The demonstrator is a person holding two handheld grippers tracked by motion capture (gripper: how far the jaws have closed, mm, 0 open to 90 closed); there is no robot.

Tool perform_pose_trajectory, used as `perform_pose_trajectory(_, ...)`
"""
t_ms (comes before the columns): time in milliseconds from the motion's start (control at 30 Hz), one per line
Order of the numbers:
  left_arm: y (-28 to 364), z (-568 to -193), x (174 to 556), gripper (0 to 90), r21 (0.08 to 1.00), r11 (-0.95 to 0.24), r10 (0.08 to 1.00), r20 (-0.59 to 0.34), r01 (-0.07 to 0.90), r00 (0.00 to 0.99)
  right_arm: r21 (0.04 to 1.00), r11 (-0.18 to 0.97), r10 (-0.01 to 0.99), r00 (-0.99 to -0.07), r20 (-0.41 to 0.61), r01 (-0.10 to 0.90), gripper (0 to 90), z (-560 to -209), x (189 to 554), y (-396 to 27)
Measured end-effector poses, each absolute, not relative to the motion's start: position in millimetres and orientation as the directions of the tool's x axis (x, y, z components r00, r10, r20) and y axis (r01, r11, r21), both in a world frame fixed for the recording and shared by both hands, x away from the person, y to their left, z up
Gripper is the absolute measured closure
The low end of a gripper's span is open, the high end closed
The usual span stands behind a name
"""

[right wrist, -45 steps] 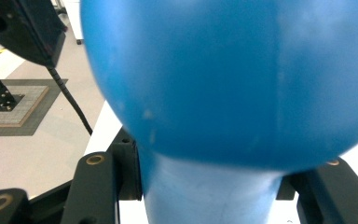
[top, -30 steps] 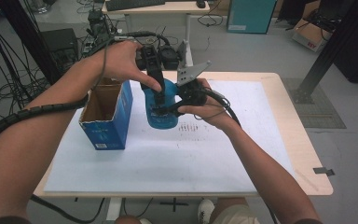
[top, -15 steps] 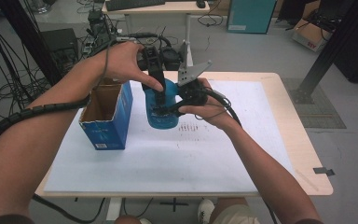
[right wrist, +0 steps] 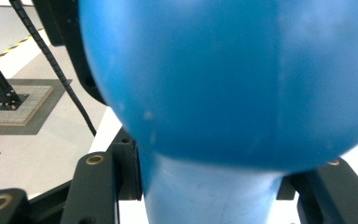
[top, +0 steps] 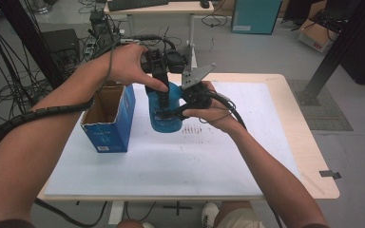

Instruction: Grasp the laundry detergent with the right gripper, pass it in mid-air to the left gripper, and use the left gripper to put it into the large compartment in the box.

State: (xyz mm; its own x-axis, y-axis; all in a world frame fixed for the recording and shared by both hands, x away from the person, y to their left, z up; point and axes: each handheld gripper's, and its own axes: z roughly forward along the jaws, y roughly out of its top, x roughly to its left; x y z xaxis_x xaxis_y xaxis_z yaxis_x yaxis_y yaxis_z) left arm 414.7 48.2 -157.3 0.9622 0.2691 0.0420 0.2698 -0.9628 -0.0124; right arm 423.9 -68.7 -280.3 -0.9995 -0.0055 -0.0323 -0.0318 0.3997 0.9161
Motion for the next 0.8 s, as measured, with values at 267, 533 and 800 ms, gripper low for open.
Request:
perform_pose_trajectory(267, 47.6, -158.8, 414.7, 34.5, -0.01, -0.965, 0.26, 0.051, 0.261, 0.964, 0.916, 0.4, -0.007, -0.999, -0.032, -0.032, 44.0, -280.9, 423.9, -69.5)
perform_pose_trajectory(533, 46.8, -158.7, 414.9, 34.5, -0.024, -0.965, 0.259, 0.043, 0.26, 0.965, 0.913, 0.407, -0.005, -0.999, -0.033, -0.032, 43.9, -281.5, 423.6, -69.5)
perform_pose_trajectory(800, 46.5, -158.9, 415.2, 34.6, -0.025, -0.965, 0.26, 0.039, 0.261, 0.965, 0.913, 0.406, -0.006, -0.999, -0.033, -0.033, 43.8, -281.5, 423.5, -69.5)
